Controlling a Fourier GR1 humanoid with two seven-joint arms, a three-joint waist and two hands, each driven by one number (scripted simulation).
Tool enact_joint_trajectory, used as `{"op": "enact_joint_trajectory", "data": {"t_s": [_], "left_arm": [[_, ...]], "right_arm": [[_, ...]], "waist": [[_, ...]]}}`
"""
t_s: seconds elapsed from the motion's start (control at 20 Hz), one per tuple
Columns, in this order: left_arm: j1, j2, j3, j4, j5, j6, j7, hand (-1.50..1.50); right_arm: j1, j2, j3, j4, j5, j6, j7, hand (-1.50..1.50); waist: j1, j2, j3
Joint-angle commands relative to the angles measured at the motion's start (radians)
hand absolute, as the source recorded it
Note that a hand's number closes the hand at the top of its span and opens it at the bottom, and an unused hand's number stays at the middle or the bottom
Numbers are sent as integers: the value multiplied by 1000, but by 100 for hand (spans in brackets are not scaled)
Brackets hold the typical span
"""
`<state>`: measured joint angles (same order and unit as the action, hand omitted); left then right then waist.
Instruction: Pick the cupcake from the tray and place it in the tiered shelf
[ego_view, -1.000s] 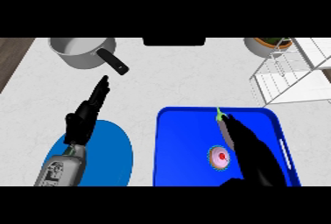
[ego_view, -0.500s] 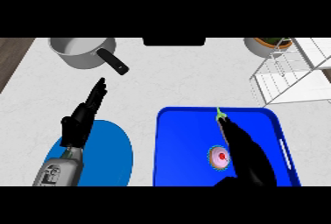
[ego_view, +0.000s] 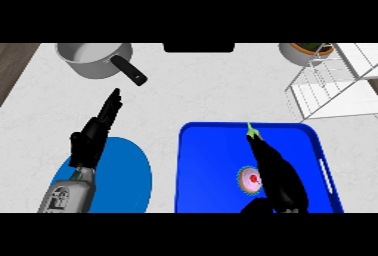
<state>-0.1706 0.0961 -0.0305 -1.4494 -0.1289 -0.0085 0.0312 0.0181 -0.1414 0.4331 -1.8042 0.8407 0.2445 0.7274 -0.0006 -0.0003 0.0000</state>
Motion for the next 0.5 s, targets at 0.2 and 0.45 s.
{"op": "enact_joint_trajectory", "data": {"t_s": [0.2,0.45], "left_arm": [[-14,-25,-14,-2,-35,18,-2,0],[52,-5,-1,-73,3,-32,26,0]], "right_arm": [[-49,2,-13,122,26,29,-87,150],[-9,-27,7,67,97,1,-135,150]], "waist": [[2,1,0],[2,0,0]]}}
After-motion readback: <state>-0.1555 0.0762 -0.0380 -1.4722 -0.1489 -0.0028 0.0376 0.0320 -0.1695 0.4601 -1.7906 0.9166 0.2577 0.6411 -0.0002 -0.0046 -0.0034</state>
